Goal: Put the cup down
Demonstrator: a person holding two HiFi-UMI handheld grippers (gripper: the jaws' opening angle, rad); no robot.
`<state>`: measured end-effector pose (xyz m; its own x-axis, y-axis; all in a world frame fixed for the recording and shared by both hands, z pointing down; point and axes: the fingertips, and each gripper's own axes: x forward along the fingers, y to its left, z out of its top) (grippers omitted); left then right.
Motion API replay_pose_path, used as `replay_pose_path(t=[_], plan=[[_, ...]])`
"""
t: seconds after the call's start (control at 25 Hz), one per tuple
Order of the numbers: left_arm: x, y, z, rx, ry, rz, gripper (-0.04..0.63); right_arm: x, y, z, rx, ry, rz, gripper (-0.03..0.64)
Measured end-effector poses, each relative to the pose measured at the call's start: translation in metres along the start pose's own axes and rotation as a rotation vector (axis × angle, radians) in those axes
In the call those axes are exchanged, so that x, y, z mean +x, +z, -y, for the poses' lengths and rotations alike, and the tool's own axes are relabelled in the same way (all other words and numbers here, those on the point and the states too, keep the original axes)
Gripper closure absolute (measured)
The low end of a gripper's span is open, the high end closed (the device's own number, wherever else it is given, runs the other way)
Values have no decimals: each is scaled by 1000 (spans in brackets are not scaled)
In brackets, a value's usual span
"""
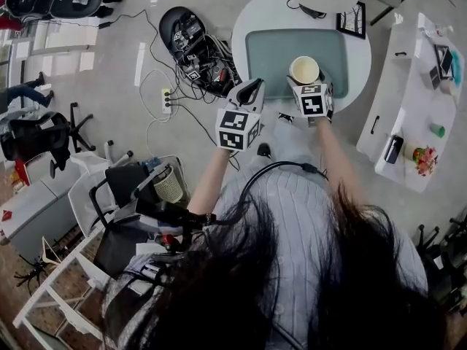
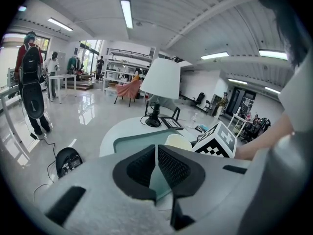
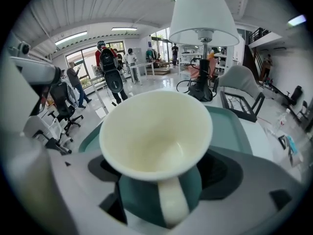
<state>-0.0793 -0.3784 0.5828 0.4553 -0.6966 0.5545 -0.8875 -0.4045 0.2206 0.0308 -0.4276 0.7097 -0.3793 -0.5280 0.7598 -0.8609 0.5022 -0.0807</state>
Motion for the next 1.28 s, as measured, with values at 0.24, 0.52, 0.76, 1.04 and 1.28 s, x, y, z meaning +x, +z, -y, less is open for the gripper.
replay_pose_path(t=[0.24, 0.52, 0.76, 1.04, 1.28], plan=[[-21, -7, -5, 11, 14, 1, 577, -13, -3, -4, 2, -19, -13, 201], [-50, -16, -12, 13, 35, 18, 577, -44, -13, -8, 97, -45, 20, 201], [-74, -24, -8, 14, 35, 43, 577, -89, -8, -27, 186, -18, 120, 202], [-117, -34, 5, 35, 23, 94, 577, -143, 4, -73, 297, 56, 265, 204], [-165, -46, 18, 56, 23, 154, 577, -183, -2, -120, 291, 83, 325, 210]])
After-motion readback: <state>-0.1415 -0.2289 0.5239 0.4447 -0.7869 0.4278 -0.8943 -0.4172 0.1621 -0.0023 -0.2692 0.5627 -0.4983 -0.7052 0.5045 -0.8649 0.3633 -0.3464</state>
